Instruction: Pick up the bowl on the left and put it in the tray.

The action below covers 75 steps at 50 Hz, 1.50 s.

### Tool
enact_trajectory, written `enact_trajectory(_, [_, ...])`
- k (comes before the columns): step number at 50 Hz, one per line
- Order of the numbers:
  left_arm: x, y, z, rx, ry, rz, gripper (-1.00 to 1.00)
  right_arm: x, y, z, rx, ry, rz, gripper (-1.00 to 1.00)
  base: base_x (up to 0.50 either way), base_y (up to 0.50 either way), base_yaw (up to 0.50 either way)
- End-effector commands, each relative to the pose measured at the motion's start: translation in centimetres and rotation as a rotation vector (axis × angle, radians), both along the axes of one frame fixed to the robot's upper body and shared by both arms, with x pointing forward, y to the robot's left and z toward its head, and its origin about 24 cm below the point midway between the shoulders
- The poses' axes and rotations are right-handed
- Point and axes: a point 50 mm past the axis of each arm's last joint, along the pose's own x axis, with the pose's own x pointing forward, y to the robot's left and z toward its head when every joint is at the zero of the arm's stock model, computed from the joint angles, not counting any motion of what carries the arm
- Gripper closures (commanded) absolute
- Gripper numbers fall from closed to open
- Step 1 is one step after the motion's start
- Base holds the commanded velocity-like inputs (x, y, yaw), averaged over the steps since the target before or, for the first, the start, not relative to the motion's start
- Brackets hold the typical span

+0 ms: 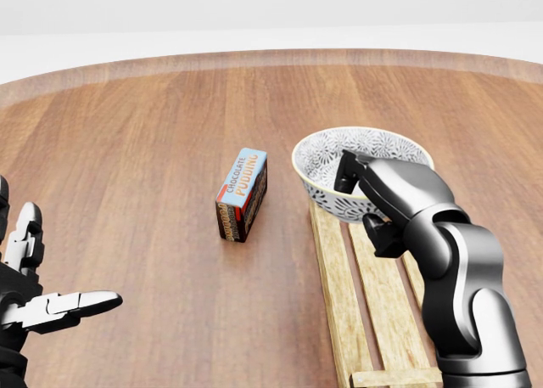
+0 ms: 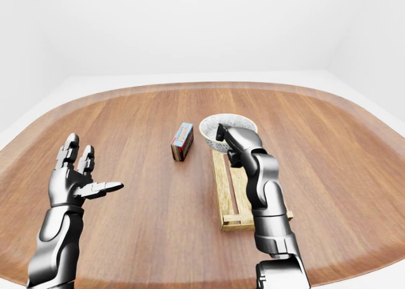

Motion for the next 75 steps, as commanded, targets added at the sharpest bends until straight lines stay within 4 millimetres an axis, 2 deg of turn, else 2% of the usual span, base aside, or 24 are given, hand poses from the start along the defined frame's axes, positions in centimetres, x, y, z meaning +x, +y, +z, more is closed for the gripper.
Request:
enact_trajectory(1, [-1.1, -0.3, 0.1, 0.031, -0.019, -0.001, -1.00, -0.3, -0.9, -0.7, 0.070, -0.045, -0.026, 1.00, 0.00, 0.00, 0.00])
enact_trajectory(8, [-1.1, -0.2, 0.0, 0.032, -0.018, 0.000, -1.00, 0.2, -1.8, -1.9, 0.115, -0.041, -0.068, 1.00, 0.00, 0.00, 0.00])
enact_trajectory(27, [-1.1, -0.2, -0.2, 0.031, -0.020, -0.001, -1.00, 1.2, -3.0, -4.9, 0.080, -0.025, -0.161, 1.00, 0.00, 0.00, 0.00])
enact_trajectory(46, [-1.2, -0.4, 0.0, 0.031, -0.021, -0.006, -1.00, 1.5, -3.3, -6.4, 0.052, -0.012, -0.196, 1.00, 0.00, 0.00, 0.00])
enact_trajectory(75, [-1.6, -0.5, 0.6, 0.031, -0.022, -0.006, -1.00, 2.3, -3.8, -11.5, 0.050, 0.081, -0.315, 1.00, 0.00, 0.00, 0.00])
